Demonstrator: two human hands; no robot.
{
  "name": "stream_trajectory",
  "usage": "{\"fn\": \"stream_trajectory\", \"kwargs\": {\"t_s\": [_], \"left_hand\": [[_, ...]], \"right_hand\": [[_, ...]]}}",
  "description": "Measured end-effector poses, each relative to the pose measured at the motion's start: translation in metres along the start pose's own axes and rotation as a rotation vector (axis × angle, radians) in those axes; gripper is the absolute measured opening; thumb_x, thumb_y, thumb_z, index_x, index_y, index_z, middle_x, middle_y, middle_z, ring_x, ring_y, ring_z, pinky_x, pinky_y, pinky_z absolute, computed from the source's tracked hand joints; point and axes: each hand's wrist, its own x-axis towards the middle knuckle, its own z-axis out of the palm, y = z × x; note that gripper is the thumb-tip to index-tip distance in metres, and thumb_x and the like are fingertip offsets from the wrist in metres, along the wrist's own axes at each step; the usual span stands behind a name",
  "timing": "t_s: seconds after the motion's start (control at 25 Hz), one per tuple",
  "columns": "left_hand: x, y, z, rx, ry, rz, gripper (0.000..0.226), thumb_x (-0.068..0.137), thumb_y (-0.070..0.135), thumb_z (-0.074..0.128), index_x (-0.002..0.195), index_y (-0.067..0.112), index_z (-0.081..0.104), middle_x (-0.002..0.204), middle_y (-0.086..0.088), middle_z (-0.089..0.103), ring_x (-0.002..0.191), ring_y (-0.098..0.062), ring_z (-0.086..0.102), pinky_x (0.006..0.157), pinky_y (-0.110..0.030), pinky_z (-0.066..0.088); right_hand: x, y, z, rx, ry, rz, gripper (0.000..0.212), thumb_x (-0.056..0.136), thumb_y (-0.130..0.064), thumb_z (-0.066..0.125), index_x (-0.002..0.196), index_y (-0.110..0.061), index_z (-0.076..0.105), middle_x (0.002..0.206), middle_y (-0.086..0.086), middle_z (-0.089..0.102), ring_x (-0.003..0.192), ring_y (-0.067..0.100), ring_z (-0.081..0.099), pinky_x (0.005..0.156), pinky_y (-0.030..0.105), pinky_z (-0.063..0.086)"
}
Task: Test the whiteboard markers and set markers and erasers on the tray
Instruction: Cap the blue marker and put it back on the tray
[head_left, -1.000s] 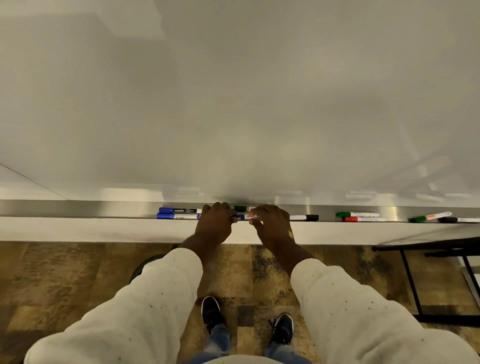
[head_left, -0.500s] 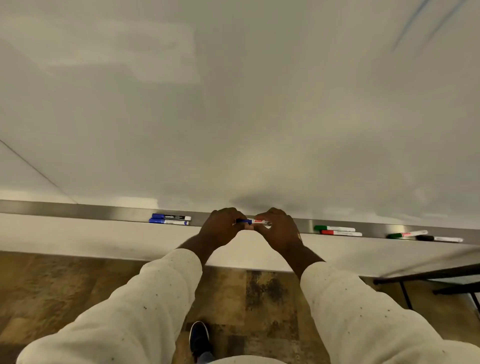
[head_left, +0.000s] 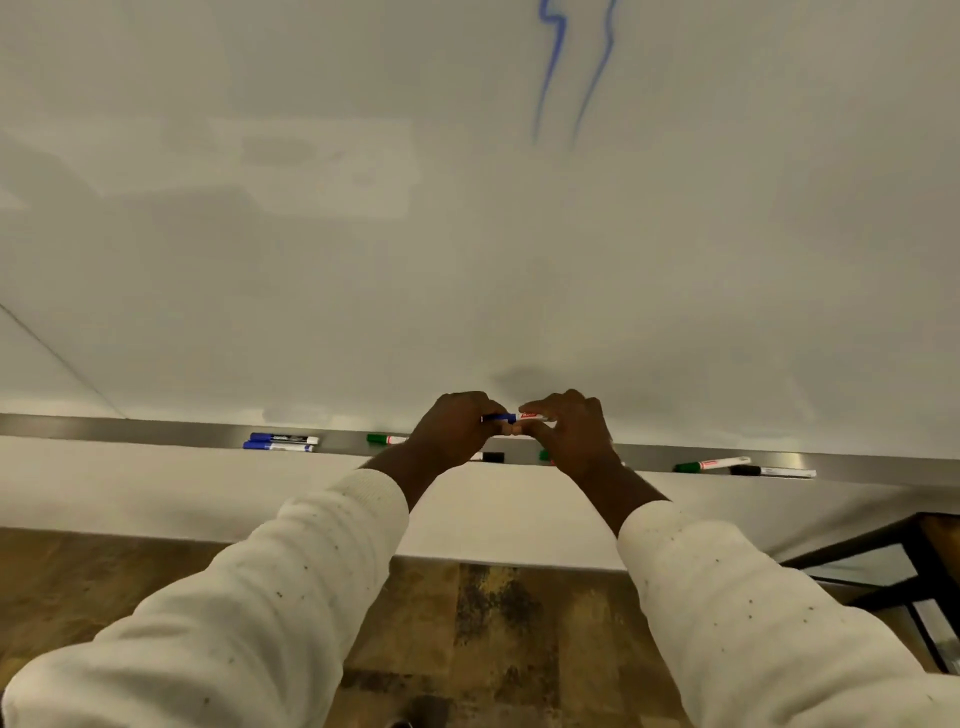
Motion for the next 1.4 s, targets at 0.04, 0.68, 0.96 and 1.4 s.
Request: {"fn": "stream_trajectory", "kwargs": {"t_s": [0.04, 0.68, 0.96, 1.4], "left_hand": [[0.003, 0.009, -0.003, 0.009, 0.012, 0.017, 0.024, 0.095, 0.038, 0.056, 0.108, 0.026, 0.073, 0.088, 0.007, 0.06, 0.083, -0.012, 0.055, 0.07, -0.022, 0.035], [0.05, 0.067, -0.172, 0.276, 0.776, 0.426, 0.023, 0.086, 0.042, 0.068, 0.101, 0.024, 0.071, 0.13, 0.0, 0.062, 0.127, -0.022, 0.049, 0.104, -0.044, 0.035], [0.085, 0.127, -0.298, 0.383, 0.979, 0.433, 0.027, 0.092, 0.04, 0.058, 0.108, 0.024, 0.071, 0.147, -0.004, 0.048, 0.144, -0.024, 0.029, 0.115, -0.055, 0.018], [0.114, 0.143, -0.343, 0.535, 1.038, 0.355, 0.027, 0.094, 0.035, 0.059, 0.113, 0.019, 0.069, 0.149, -0.006, 0.045, 0.143, -0.034, 0.03, 0.108, -0.054, 0.03]], "right_hand": [[0.001, 0.0, -0.01, -0.036, 0.004, 0.0, 0.02, 0.089, -0.042, 0.067, 0.102, -0.029, 0.075, 0.099, -0.004, 0.071, 0.099, 0.019, 0.055, 0.083, 0.035, 0.029], [0.044, -0.075, -0.151, 0.089, 0.649, 0.004, 0.023, 0.08, -0.02, 0.068, 0.101, -0.027, 0.065, 0.09, -0.014, 0.061, 0.087, 0.017, 0.056, 0.08, 0.033, 0.042], [0.081, -0.121, -0.248, 0.147, 0.873, -0.085, 0.023, 0.088, -0.042, 0.065, 0.107, -0.032, 0.07, 0.098, -0.012, 0.071, 0.088, 0.008, 0.065, 0.077, 0.025, 0.051], [0.109, -0.146, -0.311, -0.001, 1.061, -0.175, 0.025, 0.089, -0.029, 0.066, 0.113, -0.024, 0.071, 0.088, -0.002, 0.064, 0.074, 0.016, 0.061, 0.065, 0.021, 0.041]]}}
